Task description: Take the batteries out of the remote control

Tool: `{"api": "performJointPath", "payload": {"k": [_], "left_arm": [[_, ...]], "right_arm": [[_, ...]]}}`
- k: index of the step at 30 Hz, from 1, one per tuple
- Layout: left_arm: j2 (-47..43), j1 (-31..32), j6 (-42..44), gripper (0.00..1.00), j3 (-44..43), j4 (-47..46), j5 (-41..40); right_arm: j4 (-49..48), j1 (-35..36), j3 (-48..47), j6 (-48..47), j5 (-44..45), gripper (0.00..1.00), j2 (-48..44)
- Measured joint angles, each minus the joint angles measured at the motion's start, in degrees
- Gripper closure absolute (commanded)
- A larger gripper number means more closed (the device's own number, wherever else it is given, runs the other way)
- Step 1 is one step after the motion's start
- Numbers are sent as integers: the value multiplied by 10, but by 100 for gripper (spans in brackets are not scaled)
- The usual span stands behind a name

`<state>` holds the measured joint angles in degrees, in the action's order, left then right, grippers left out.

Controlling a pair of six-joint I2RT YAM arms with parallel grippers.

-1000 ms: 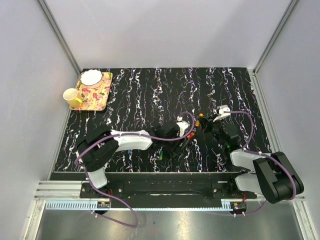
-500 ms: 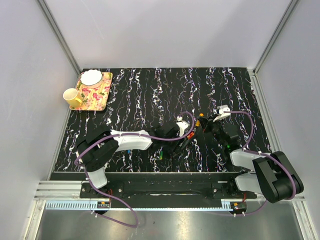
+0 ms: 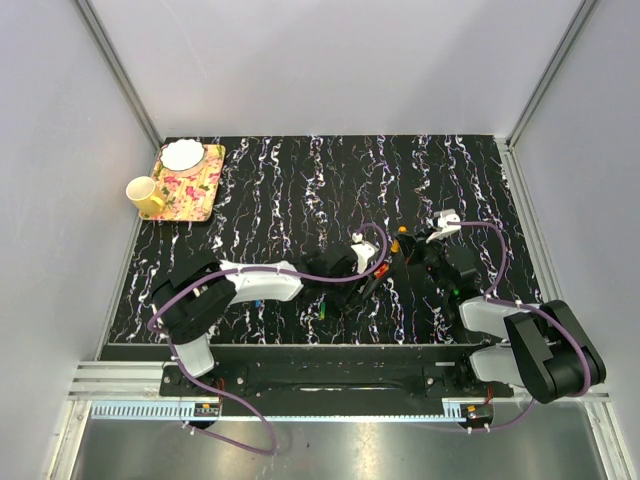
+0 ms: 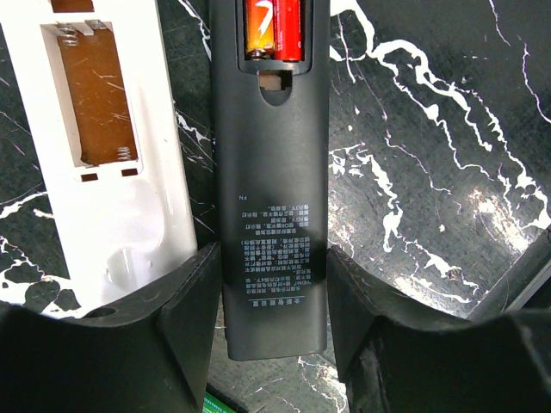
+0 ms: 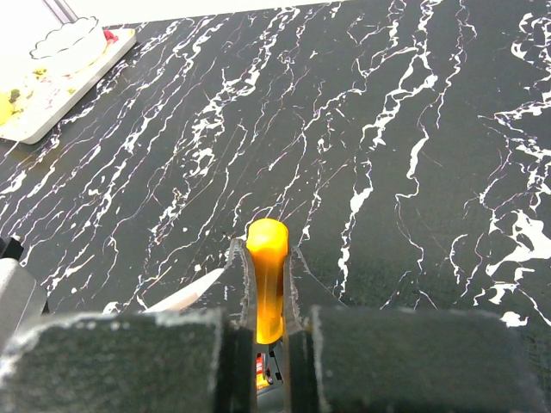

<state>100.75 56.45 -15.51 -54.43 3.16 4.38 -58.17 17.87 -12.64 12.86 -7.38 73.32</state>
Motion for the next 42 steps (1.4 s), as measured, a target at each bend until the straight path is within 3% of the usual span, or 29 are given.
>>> {"api": "performJointPath", "payload": {"k": [25,42], "left_arm": [[-13,-2,-10,100,23,-22,0],[-16,-12,-15,100,23,-13,13]], "right_arm": [[39,-1,-25,-1,-22,100,9],[-38,-13,-46,65,-39,100,104]]}}
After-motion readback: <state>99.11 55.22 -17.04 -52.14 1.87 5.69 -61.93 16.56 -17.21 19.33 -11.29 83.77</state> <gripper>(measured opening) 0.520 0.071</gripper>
